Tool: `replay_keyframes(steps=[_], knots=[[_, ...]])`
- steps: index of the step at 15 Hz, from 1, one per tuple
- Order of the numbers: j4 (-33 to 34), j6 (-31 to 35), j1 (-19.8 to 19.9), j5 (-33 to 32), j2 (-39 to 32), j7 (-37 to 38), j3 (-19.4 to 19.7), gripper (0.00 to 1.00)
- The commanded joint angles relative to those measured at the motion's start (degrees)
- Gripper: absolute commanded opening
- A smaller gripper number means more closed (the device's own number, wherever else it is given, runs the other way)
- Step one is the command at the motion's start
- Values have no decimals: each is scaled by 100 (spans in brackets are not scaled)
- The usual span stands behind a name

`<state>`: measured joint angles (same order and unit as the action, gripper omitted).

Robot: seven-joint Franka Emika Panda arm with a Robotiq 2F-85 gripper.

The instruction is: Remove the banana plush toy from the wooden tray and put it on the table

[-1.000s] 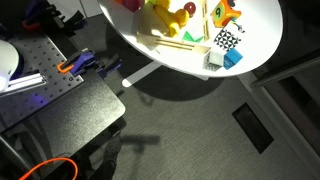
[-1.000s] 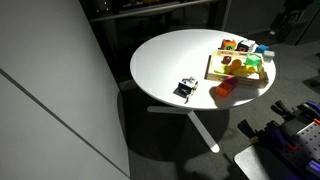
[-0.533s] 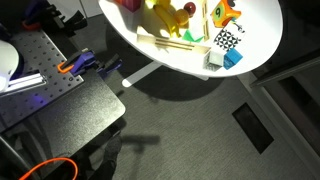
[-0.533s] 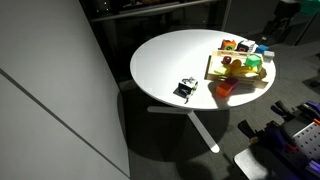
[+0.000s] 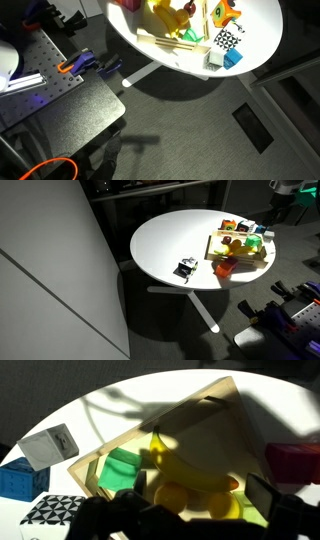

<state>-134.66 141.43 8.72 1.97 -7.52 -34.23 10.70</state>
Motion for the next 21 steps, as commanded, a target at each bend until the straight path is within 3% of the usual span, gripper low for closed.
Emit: replay_keyframes(steps=[1, 12, 21], knots=[[99, 123, 213, 0, -151, -544, -166, 100], [3, 197, 212, -149, -135, -417, -185, 100], [90, 779, 387, 162, -601, -1036, -459, 100]])
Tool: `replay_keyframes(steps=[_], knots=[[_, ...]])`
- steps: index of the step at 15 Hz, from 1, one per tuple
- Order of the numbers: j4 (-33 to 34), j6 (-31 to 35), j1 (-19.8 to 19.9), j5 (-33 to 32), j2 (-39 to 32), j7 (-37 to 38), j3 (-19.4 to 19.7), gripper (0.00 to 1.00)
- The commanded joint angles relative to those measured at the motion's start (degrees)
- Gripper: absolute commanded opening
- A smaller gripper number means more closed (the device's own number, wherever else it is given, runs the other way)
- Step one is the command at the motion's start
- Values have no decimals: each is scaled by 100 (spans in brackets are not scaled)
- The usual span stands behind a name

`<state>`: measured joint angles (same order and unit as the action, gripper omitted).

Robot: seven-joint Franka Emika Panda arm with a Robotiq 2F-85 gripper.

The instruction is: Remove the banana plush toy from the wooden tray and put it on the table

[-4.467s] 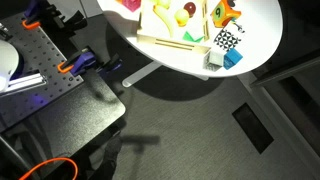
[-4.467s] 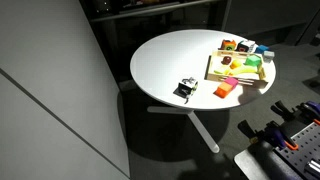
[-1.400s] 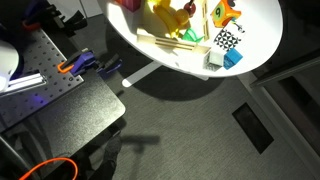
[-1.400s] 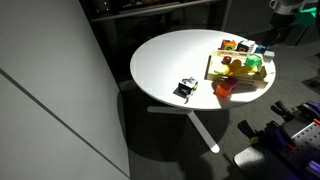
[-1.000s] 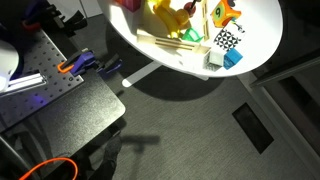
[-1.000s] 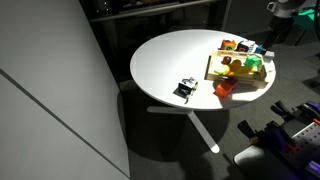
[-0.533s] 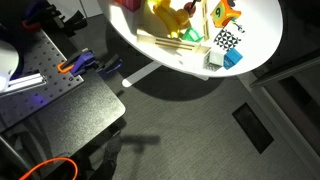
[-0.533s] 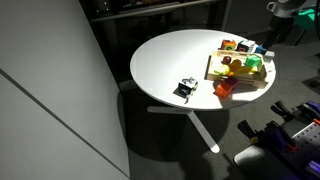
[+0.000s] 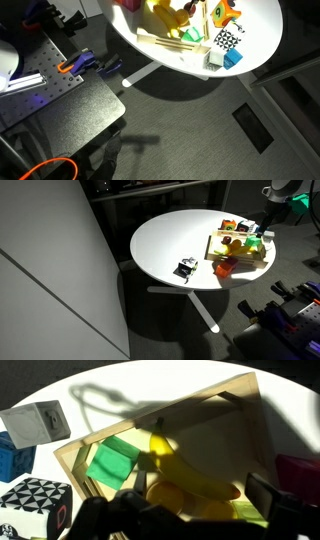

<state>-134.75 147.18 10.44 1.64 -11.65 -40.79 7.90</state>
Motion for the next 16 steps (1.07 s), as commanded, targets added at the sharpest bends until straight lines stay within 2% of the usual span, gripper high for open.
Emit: replay_keyframes(steps=[1, 9, 16], knots=[[98, 294, 275, 248, -257, -477, -224, 100], [169, 715, 916, 1254, -650, -1851, -802, 100], [399, 865, 1024, 1190, -1106, -2108, -853, 100]])
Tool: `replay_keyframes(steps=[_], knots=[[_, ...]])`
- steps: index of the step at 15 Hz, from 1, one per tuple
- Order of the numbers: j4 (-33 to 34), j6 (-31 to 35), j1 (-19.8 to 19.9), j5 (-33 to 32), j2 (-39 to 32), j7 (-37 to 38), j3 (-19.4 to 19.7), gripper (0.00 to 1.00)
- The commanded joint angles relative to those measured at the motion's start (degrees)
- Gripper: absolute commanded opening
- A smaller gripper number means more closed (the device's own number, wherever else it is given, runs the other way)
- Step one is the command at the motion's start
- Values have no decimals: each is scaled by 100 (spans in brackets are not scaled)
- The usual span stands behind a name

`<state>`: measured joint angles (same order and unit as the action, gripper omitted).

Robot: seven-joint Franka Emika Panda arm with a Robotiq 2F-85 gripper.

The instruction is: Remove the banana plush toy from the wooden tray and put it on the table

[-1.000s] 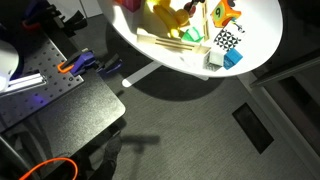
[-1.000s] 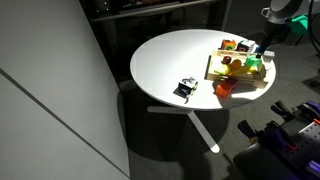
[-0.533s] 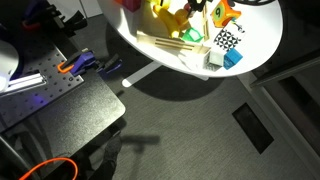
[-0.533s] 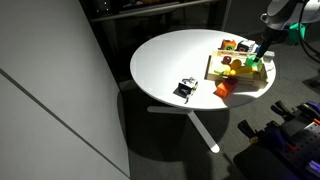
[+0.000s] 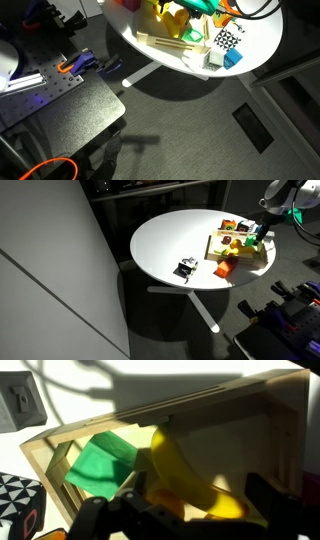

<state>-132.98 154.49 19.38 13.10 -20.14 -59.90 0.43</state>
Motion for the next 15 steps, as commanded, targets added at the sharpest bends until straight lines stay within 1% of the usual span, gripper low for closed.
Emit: replay_keyframes(steps=[1, 8, 15], knots=[[267, 180, 137, 28, -334, -178, -117, 100], [560, 373, 192, -93, -811, -58, -261, 100], [693, 403, 199, -167, -1066, -21, -373, 100]])
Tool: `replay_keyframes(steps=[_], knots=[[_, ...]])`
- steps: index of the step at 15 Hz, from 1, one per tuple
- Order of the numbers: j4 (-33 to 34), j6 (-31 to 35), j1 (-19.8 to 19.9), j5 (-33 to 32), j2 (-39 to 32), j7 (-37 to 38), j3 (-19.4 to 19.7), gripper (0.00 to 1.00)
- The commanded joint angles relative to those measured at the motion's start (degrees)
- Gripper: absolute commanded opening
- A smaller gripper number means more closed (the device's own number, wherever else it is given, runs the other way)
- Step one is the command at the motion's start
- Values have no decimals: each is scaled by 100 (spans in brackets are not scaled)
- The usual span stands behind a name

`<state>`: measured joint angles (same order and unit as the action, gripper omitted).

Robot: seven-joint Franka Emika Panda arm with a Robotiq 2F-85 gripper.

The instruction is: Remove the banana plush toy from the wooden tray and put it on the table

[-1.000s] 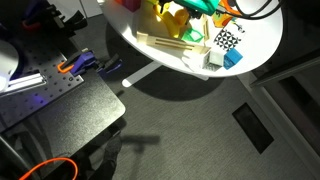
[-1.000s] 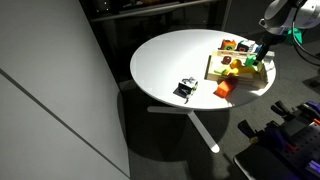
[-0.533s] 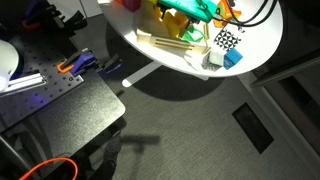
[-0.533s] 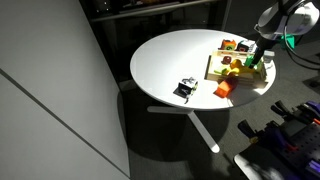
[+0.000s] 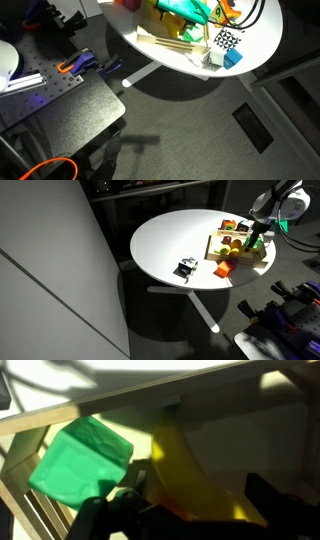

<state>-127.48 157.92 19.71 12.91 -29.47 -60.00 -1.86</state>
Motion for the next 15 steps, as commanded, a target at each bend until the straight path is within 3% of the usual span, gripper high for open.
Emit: replay_keyframes(steps=[1, 3, 4, 5, 12, 15], knots=[[155, 59, 168, -155, -161, -10, -152, 100], [173, 66, 164, -175, -211, 1, -157, 100], [181, 60, 156, -190, -228, 15, -150, 75], [188, 56, 145, -214, -243, 28, -138, 74], [216, -5, 78, -400, -222, 199, -52, 18], [177, -37, 15, -451, -86, 343, 10, 16]])
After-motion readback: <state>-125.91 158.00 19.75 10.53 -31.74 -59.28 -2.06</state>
